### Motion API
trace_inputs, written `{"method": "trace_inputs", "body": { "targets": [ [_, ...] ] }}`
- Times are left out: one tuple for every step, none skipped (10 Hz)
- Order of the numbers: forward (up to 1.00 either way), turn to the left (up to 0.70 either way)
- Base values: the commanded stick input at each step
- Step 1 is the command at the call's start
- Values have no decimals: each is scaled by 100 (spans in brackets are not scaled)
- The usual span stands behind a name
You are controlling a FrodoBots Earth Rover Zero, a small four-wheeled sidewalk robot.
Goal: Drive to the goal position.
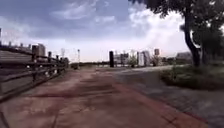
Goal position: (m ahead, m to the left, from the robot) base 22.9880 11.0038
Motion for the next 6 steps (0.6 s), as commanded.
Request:
{"method": "trace_inputs", "body": {
  "targets": [
    [100, 5],
    [100, 18],
    [100, 32],
    [100, 40],
    [100, 40],
    [100, 40]
  ]
}}
